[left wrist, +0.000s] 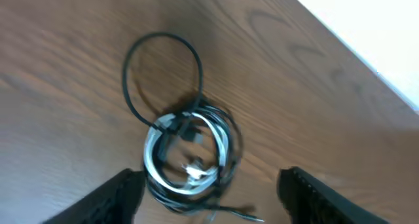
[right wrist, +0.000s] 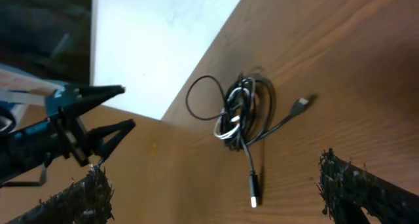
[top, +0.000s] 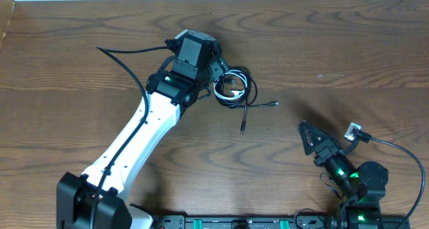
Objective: Untangle cables
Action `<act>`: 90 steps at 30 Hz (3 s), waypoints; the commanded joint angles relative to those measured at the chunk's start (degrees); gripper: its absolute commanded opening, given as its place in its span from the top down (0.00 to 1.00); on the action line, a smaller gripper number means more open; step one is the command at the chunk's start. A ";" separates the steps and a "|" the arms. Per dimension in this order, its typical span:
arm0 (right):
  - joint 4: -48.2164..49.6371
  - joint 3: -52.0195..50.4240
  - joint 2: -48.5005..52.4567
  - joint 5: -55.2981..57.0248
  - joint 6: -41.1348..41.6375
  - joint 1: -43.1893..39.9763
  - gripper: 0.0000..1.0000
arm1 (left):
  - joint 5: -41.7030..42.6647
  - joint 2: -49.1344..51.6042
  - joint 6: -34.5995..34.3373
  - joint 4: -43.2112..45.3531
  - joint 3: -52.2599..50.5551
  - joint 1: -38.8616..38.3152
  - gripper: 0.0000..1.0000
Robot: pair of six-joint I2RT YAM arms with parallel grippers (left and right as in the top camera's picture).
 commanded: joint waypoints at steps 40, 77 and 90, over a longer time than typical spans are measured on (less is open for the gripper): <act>-9.29 -0.07 3.93 8.79 -1.77 -0.09 0.01 | 1.38 17.77 -0.37 -0.70 -0.90 0.13 0.39; -0.74 -0.07 3.93 6.91 -11.58 -0.13 0.01 | 41.46 21.16 -28.61 10.60 -0.81 8.98 0.92; -4.33 -0.07 3.96 3.58 -1.75 -0.09 0.01 | 66.14 20.65 -34.82 13.57 -0.81 14.05 0.92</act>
